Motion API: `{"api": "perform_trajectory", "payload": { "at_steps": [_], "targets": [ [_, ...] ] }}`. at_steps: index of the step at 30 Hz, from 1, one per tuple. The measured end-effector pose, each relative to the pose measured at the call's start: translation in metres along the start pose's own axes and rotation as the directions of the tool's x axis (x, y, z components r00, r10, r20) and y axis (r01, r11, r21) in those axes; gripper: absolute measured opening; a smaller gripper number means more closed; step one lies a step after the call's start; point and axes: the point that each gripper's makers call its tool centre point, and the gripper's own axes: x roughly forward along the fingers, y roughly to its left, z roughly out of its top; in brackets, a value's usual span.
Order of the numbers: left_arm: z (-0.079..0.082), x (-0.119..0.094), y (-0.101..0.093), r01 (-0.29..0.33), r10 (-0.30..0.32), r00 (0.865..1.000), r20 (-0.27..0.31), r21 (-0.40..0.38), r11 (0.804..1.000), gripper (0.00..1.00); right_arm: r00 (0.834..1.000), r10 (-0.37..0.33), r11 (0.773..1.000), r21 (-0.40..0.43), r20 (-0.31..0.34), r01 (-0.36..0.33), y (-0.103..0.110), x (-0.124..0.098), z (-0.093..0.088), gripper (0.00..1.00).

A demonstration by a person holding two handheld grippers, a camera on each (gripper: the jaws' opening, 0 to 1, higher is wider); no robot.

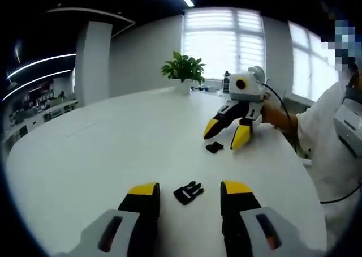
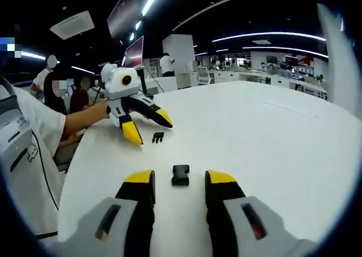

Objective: Snap the two parts of the plastic buckle together until the buckle closes and remains connected.

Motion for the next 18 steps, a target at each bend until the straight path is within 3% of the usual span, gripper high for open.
{"api": "perform_trajectory", "payload": {
  "at_steps": [6,18],
  "targets": [
    [-0.0018,-0.0008,-0.0003,0.051,-0.050,0.999,-0.010,0.016,0.999,0.34,1.000,-0.010,1.000,0.020,0.005,0.010,-0.0011,0.0001,-0.0005,0.28],
    [-0.0038,0.0003,0.0037,0.092,-0.092,0.996,-0.019,0.036,0.995,0.25,1.000,-0.019,1.000,0.016,-0.003,0.019,-0.0016,-0.0007,-0.0018,0.22]
  ]
}}
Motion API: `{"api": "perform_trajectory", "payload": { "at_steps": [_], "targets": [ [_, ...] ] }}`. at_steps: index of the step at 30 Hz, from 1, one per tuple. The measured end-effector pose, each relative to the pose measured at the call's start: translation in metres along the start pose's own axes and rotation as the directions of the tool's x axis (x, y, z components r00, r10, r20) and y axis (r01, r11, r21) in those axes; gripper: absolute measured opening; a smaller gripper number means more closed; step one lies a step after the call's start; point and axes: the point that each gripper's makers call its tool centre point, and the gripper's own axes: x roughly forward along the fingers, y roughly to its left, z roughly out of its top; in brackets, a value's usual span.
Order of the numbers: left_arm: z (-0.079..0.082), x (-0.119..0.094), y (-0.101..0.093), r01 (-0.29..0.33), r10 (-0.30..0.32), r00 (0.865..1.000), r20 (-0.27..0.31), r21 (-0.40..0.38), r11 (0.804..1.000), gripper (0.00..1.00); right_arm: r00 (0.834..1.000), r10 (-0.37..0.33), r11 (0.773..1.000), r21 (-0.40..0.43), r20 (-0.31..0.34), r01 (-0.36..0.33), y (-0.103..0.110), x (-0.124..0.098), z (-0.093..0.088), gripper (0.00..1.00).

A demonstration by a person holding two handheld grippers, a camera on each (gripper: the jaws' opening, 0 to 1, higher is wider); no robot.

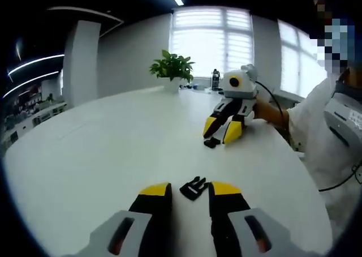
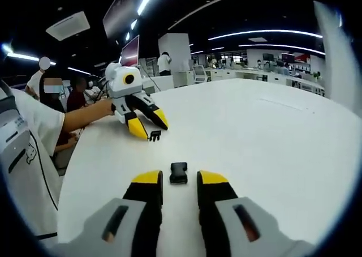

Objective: Snap the two parts of the plastic buckle together until the buckle closes and remains connected.

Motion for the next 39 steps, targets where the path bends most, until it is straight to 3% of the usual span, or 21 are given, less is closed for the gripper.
{"api": "perform_trajectory", "payload": {
  "at_steps": [13,22,28,39],
  "targets": [
    [0.000,0.000,-0.003,0.005,-0.006,1.000,0.006,0.038,0.999,0.15,1.000,-0.002,0.999,-0.033,-0.011,0.001,0.001,0.002,0.000,0.12],
    [0.000,0.000,-0.005,0.002,-0.002,1.000,0.009,0.037,0.999,0.12,1.000,0.010,0.998,-0.063,-0.027,-0.012,0.002,0.002,0.001,0.12],
    [0.002,-0.001,-0.008,0.012,-0.012,1.000,0.012,0.027,1.000,0.12,0.999,0.046,0.998,-0.051,-0.014,-0.047,0.001,0.002,0.006,0.12],
    [0.012,-0.001,-0.016,0.036,-0.038,0.999,0.038,0.048,0.998,0.12,0.989,0.140,0.980,-0.137,-0.041,-0.144,0.015,0.004,0.013,0.12]
  ]
}}
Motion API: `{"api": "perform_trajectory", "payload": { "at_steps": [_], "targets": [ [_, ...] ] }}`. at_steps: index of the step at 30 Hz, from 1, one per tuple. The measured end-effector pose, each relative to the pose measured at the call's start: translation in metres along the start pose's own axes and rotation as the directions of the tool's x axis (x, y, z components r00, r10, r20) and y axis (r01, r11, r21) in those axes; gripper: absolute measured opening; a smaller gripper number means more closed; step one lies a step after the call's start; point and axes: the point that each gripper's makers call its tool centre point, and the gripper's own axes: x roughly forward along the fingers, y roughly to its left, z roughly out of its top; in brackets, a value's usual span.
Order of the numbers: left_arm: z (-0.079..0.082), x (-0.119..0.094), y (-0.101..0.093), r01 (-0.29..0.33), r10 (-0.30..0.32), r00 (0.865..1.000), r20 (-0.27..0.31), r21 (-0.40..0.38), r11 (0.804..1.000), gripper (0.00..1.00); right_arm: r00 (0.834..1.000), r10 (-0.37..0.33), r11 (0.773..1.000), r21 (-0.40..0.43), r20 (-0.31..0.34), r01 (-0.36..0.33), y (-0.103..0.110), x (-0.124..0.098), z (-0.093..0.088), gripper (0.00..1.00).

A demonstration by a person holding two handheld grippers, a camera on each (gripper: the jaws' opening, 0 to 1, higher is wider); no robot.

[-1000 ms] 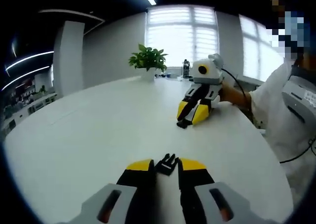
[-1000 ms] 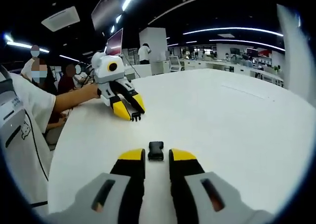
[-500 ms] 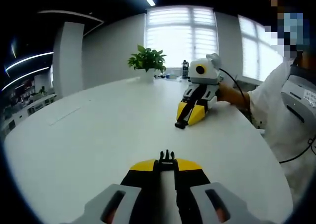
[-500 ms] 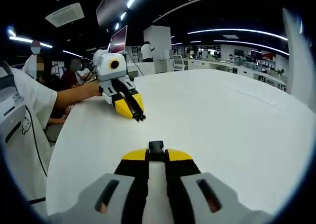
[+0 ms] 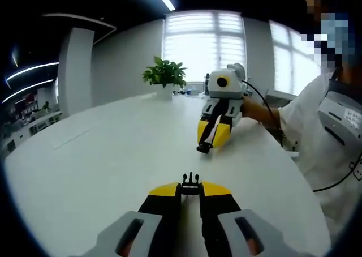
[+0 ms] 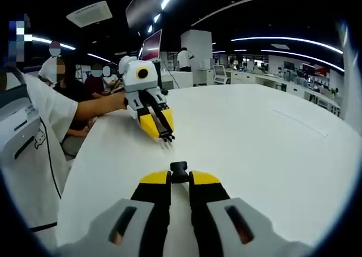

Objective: Snap the two parts of the plastic buckle together until the buckle closes and remains connected.

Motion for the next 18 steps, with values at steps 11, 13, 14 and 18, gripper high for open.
{"api": "perform_trajectory", "payload": {
  "at_steps": [11,13,14,18],
  "targets": [
    [0.003,0.005,-0.012,0.048,-0.048,0.999,0.013,0.001,0.999,0.12,0.997,0.078,0.996,-0.047,-0.011,-0.078,0.013,0.010,0.001,0.12],
    [0.003,0.006,-0.014,0.053,-0.053,0.999,0.009,0.004,0.999,0.12,0.996,0.089,0.995,-0.052,-0.009,-0.090,0.015,0.011,0.002,0.12],
    [0.002,0.006,-0.014,0.055,-0.055,0.998,0.006,0.004,0.998,0.12,0.996,0.093,0.994,-0.054,-0.009,-0.093,0.015,0.012,0.002,0.12],
    [0.001,0.006,-0.016,0.061,-0.061,0.998,0.004,0.003,0.998,0.12,0.995,0.100,0.993,-0.065,-0.012,-0.101,0.016,0.013,0.002,0.12]
  ]
}}
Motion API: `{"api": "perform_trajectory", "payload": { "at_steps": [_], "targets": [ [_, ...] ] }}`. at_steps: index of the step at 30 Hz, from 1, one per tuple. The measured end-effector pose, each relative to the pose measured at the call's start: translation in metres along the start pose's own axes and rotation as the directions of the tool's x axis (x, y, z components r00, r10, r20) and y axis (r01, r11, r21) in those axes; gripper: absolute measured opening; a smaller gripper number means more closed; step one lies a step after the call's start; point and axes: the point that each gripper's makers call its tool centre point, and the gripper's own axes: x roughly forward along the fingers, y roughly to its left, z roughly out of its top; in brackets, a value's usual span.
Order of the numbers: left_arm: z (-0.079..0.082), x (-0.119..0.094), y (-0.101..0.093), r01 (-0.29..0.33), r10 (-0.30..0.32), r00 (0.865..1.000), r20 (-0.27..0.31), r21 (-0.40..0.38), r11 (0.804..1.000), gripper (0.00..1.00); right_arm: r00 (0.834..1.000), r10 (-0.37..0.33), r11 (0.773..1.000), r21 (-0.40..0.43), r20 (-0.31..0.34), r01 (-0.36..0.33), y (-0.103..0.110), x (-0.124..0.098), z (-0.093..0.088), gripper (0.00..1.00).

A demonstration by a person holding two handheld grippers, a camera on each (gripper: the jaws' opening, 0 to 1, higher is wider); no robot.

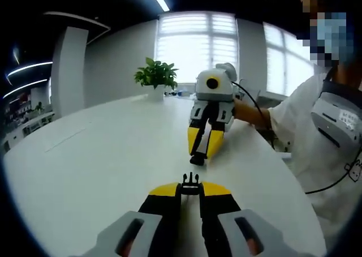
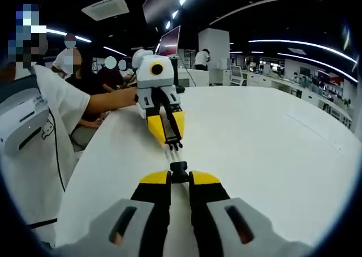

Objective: Snap the two parts of the plastic buckle together until the buckle closes and remains connected.

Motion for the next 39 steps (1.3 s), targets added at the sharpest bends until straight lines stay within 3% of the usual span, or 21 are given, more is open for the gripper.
{"api": "perform_trajectory", "payload": {
  "at_steps": [39],
  "targets": [
    [-0.003,0.013,-0.020,0.070,-0.070,0.997,-0.015,0.004,0.998,0.11,0.996,0.085,0.996,-0.034,0.001,-0.085,0.016,0.014,0.002,0.12]
  ]
}}
